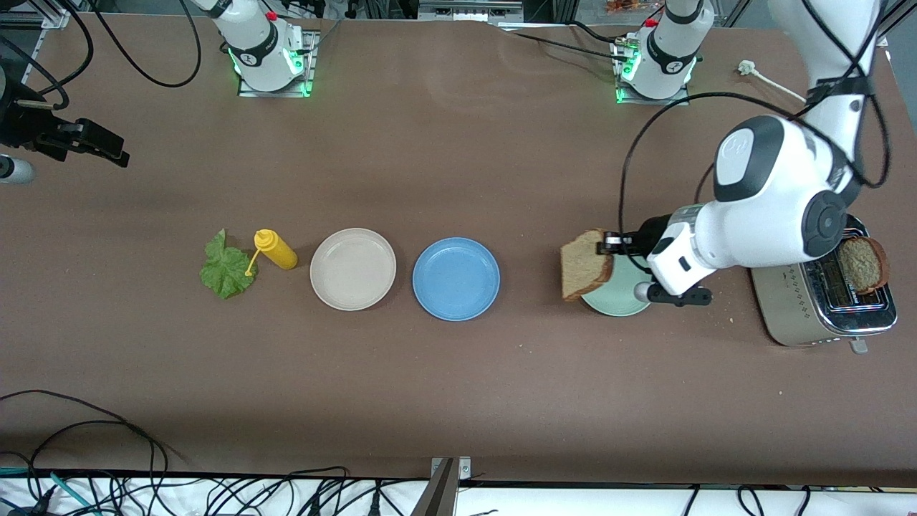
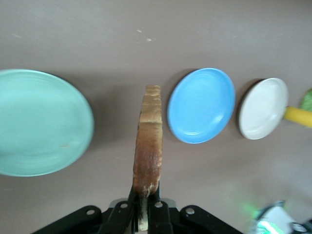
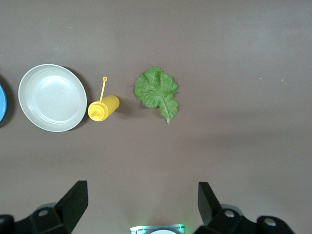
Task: Make sandwich in blue plate with both arms
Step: 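Carry the bread slice over the blue plate and lower it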
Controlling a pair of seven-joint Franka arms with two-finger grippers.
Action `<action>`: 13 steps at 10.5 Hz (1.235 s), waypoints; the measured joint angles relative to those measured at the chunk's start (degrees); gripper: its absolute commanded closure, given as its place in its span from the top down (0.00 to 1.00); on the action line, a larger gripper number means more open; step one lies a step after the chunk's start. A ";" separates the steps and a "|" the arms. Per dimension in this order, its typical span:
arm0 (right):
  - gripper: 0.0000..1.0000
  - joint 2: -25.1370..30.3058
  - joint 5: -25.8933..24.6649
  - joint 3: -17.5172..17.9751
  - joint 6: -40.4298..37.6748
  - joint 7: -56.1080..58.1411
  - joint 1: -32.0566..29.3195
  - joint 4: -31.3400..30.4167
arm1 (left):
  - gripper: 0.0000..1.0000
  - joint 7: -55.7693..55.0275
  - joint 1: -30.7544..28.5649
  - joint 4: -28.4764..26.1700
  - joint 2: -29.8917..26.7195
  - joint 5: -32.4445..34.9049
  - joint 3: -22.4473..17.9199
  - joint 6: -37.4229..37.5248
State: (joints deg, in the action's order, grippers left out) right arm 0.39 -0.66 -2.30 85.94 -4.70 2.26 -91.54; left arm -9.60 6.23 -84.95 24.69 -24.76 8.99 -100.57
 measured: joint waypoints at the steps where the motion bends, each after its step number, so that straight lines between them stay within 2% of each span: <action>1: 1.00 0.00 0.00 0.01 0.00 0.00 0.00 0.00 | 0.00 -0.43 0.64 -0.12 1.38 -3.85 -0.45 -0.59; 4: 1.00 0.00 0.00 0.01 0.00 0.00 0.00 0.01 | 0.00 -2.52 5.77 -0.23 6.33 -12.51 -2.45 -3.64; 7: 1.00 -0.01 0.00 0.02 0.00 0.00 0.00 0.01 | 0.00 -5.00 13.76 -0.05 10.51 -20.31 -4.23 -12.18; 10: 1.00 -0.01 0.00 0.00 0.00 0.00 -0.01 0.01 | 0.00 -5.44 19.29 2.86 13.89 -21.65 -6.52 -18.31; 13: 1.00 -0.01 0.00 -0.01 0.00 0.00 -0.01 0.01 | 0.00 -5.68 22.49 4.59 16.30 -23.92 -7.80 -20.25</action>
State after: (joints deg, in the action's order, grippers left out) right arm 0.38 -0.66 -2.31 85.93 -4.71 2.25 -91.54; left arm -15.28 28.72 -80.36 40.99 -48.68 1.19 -120.82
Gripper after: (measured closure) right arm 0.000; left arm 0.912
